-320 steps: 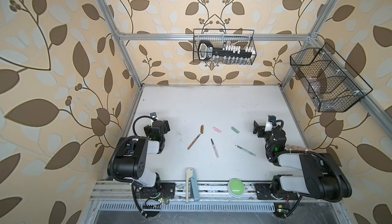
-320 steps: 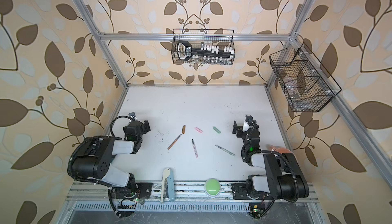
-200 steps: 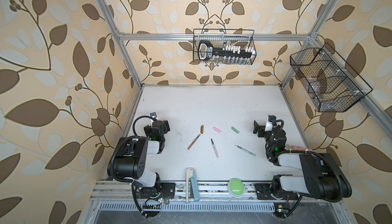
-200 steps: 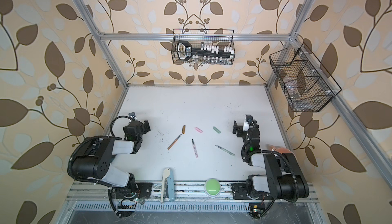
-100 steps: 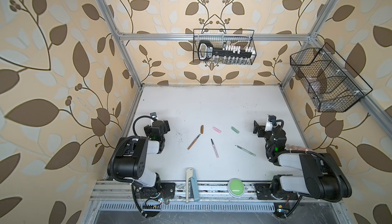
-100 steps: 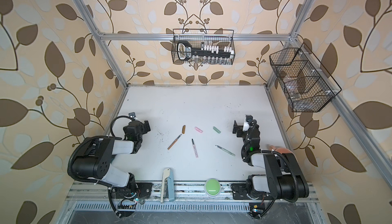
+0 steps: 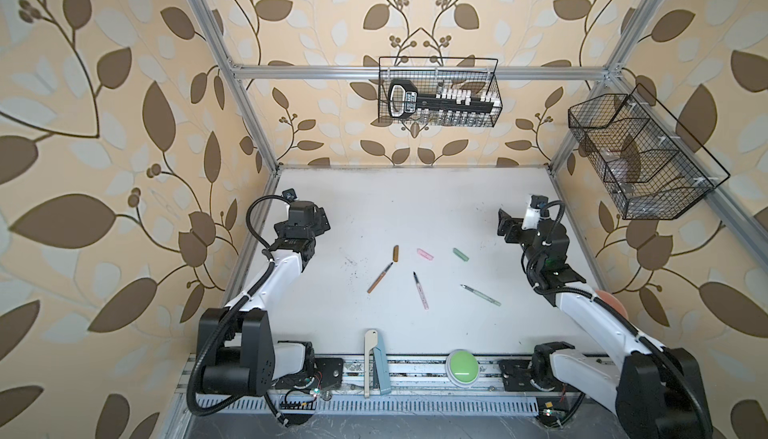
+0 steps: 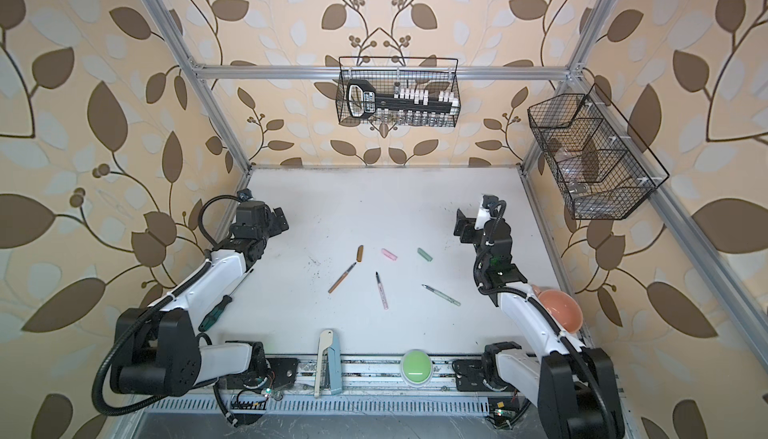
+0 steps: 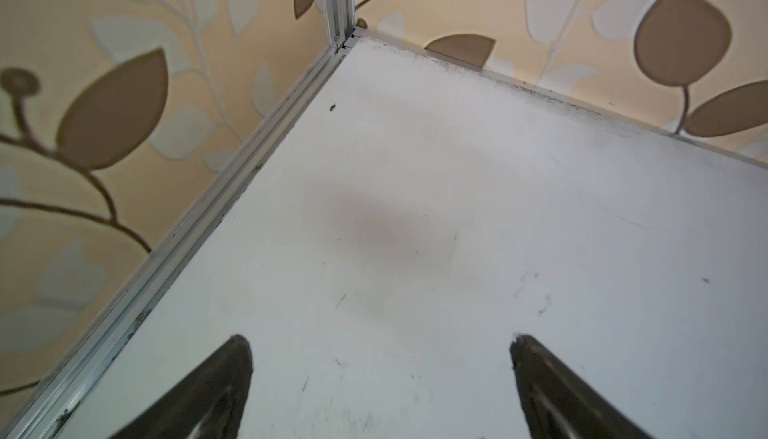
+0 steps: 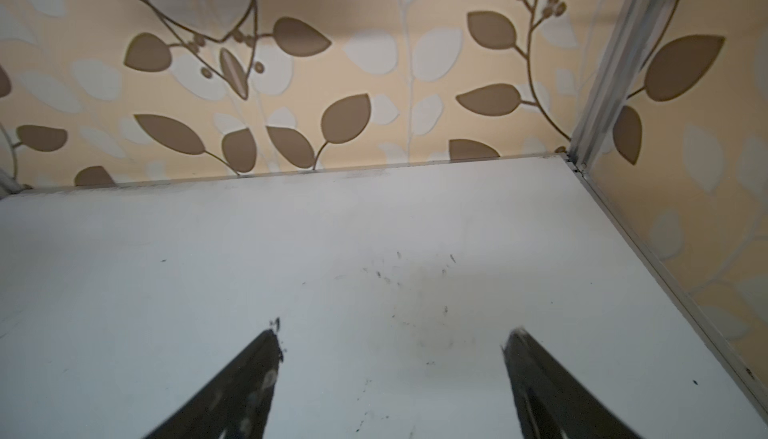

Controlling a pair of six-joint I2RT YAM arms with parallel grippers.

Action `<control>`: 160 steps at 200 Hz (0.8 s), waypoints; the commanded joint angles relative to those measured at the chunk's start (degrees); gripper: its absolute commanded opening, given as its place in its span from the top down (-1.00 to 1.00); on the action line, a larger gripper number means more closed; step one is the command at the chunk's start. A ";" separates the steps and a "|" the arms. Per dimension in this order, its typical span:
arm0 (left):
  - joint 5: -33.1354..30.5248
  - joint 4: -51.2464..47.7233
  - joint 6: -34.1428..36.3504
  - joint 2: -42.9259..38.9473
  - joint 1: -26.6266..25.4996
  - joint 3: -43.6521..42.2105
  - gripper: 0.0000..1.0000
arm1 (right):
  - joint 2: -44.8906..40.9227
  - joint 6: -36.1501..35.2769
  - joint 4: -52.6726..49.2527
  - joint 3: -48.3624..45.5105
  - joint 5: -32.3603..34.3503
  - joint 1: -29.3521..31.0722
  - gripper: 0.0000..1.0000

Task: Insert the pens into the pen caps
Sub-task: 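Move the left gripper over the tan pen while the right gripper advances toward the pens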

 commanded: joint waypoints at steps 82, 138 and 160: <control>13.40 -26.86 -10.31 -8.71 -27.91 -1.40 -0.98 | -15.52 13.33 -40.14 2.44 -12.86 20.84 -0.44; 6.32 -32.76 -7.30 2.68 -37.39 5.45 -0.81 | -24.83 17.97 -45.42 -1.97 -13.10 22.76 -0.39; 9.39 -29.71 -5.40 3.79 -38.26 4.13 -0.80 | -26.24 20.19 -44.56 -3.91 -12.83 23.97 -0.38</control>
